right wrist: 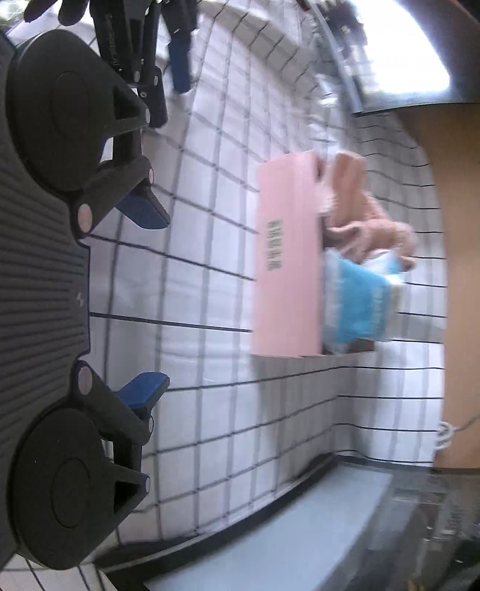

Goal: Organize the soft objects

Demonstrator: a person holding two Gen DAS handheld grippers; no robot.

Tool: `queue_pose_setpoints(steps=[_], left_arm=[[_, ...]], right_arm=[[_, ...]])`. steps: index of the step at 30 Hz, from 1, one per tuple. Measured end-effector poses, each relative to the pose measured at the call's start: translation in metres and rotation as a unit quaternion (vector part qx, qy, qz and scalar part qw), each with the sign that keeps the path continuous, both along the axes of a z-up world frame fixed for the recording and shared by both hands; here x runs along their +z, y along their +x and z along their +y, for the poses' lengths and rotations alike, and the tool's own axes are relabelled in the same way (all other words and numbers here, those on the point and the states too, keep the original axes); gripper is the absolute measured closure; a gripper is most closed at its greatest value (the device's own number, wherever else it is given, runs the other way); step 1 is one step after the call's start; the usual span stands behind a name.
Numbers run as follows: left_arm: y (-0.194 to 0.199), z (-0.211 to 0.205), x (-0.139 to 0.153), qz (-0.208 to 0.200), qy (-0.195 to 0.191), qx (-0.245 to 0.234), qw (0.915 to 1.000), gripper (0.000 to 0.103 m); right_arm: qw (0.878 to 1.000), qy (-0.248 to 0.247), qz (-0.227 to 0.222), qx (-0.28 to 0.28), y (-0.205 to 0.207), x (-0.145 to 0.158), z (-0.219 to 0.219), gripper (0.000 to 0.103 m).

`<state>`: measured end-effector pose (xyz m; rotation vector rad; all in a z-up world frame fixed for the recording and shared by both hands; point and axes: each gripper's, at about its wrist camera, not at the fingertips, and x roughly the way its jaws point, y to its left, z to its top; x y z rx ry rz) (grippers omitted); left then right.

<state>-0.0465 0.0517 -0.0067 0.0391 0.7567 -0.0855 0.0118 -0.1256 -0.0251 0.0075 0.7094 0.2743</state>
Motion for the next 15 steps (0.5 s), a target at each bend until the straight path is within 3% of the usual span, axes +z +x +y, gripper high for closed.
queue_pose_setpoints(steps=[2, 3, 8, 11, 15], left_arm=[[0.004, -0.010, -0.005, -0.006, 0.001, 0.002, 1.0000, 0.007], [0.005, -0.013, -0.006, -0.011, 0.001, 0.012, 0.9999, 0.006], [0.011, -0.014, -0.009, -0.039, -0.006, 0.068, 0.9969, 0.006], [0.017, -0.013, -0.011, -0.047, 0.002, 0.083, 0.9955, 0.006], [0.025, -0.013, -0.013, -0.053, 0.009, 0.095, 0.9941, 0.006]], right_arm=[[1.000, -0.003, 0.010, -0.003, 0.004, -0.005, 0.002, 0.018], [1.000, -0.007, 0.009, -0.007, 0.006, -0.007, 0.002, 0.018], [1.000, -0.016, -0.007, -0.025, 0.015, -0.012, 0.002, 0.011], [0.998, -0.026, -0.012, -0.052, 0.021, -0.015, 0.004, 0.000], [0.998, -0.028, -0.028, -0.051, 0.028, -0.019, 0.003, 0.000]])
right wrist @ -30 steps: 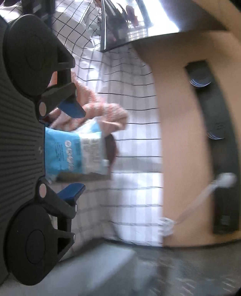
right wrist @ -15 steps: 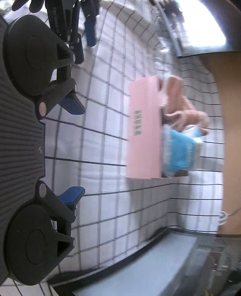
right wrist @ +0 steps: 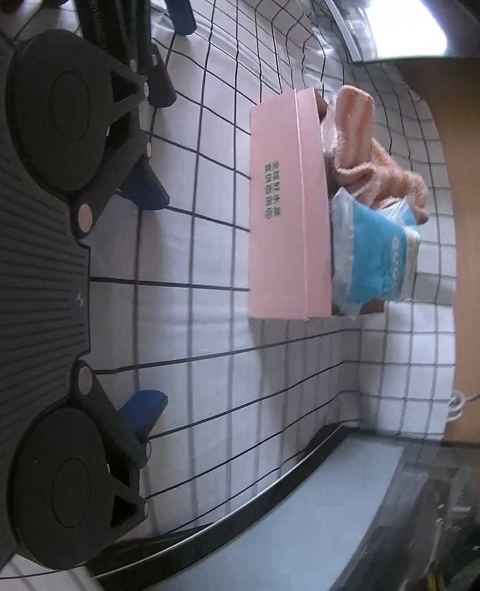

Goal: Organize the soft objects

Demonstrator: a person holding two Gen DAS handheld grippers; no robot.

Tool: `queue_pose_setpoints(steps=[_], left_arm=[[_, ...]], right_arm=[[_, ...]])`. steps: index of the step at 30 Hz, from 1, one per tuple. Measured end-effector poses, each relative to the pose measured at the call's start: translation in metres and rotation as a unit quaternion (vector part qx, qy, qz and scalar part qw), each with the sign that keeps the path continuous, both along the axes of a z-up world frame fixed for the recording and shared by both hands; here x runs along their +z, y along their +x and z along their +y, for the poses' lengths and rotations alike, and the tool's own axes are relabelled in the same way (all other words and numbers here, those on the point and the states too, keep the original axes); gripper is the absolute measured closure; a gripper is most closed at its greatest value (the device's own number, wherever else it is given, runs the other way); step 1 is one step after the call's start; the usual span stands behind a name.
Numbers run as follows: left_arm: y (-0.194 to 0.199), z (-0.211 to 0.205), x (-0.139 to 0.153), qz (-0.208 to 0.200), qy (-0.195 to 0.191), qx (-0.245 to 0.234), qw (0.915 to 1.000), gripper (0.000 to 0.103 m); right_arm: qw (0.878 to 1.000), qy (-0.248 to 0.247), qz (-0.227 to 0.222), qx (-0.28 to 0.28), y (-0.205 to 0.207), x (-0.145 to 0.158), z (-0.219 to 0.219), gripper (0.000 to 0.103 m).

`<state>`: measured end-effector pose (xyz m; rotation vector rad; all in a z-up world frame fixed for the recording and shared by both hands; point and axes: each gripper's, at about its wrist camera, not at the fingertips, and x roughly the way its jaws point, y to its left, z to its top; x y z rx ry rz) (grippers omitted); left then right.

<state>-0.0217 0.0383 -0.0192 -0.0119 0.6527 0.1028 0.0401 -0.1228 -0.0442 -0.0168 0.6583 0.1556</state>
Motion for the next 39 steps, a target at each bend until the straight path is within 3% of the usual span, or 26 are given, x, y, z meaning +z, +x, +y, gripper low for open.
queue_pose_setpoints(steps=[5, 7, 39], left_arm=[[0.006, 0.000, 0.000, 0.000, 0.001, 0.003, 1.0000, 0.006], [0.007, 0.000, 0.000, 0.001, 0.003, 0.003, 1.0000, 0.005], [0.013, 0.003, -0.002, 0.004, 0.003, -0.005, 1.0000, 0.001]], right_arm=[[0.999, -0.005, -0.031, 0.018, 0.002, -0.005, -0.001, 0.000], [1.000, 0.012, -0.025, 0.011, 0.004, -0.006, -0.005, 0.000], [1.000, 0.011, -0.025, 0.011, 0.005, -0.006, -0.002, 0.000]])
